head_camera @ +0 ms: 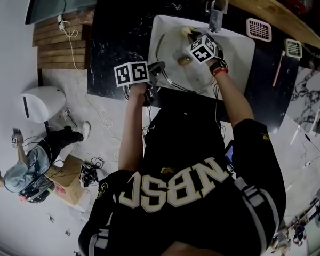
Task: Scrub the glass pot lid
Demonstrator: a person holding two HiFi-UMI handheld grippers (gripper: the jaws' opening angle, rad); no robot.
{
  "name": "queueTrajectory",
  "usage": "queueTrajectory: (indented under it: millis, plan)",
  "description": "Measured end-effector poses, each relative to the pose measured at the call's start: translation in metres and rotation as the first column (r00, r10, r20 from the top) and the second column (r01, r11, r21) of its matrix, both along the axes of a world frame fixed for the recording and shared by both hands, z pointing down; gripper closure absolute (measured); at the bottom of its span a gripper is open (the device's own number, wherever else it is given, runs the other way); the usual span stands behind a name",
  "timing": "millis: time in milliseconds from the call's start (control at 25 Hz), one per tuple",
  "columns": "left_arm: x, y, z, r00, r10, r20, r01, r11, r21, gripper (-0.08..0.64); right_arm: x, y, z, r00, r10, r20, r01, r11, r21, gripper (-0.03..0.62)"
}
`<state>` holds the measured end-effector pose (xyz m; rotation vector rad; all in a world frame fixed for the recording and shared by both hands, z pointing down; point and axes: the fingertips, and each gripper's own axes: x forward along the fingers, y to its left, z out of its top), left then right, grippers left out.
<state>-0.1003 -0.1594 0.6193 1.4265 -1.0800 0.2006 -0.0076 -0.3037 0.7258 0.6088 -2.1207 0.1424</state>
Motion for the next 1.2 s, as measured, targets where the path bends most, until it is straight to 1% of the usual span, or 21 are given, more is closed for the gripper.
queueTrajectory:
  millis: [360,520,640,920,1200]
  plan:
    - [0.001,0.001,0.000,1.000,0.005,0.001,-0.005,1.000,0.005,0.472,0.051,0.007,0.020,0.993,0.028,-0.115,-0.033,0.999,-0.042,0.540]
    - [0.002,0.000,-0.002,1.000,0.013,-0.002,-0.013,1.000,0.016,0.471,0.076,0.016,0.022,0.982,0.044,-0.182,-0.060,0.995,-0.083,0.540]
    - [0.001,0.000,-0.004,1.000,0.019,0.003,-0.019,0.999,0.028,0.471,0.086,0.026,0.022,0.977,0.043,-0.208,-0.071,0.989,-0.130,0.540]
    - [0.004,0.002,-0.004,0.999,0.041,0.012,-0.041,0.998,0.038,0.472,0.112,0.066,0.019,0.962,-0.014,-0.272,-0.053,0.970,-0.238,0.537]
    - [0.003,0.001,-0.003,0.999,0.045,0.000,-0.045,0.998,0.034,0.472,0.115,0.104,0.010,0.958,-0.079,-0.276,-0.006,0.956,-0.292,0.537]
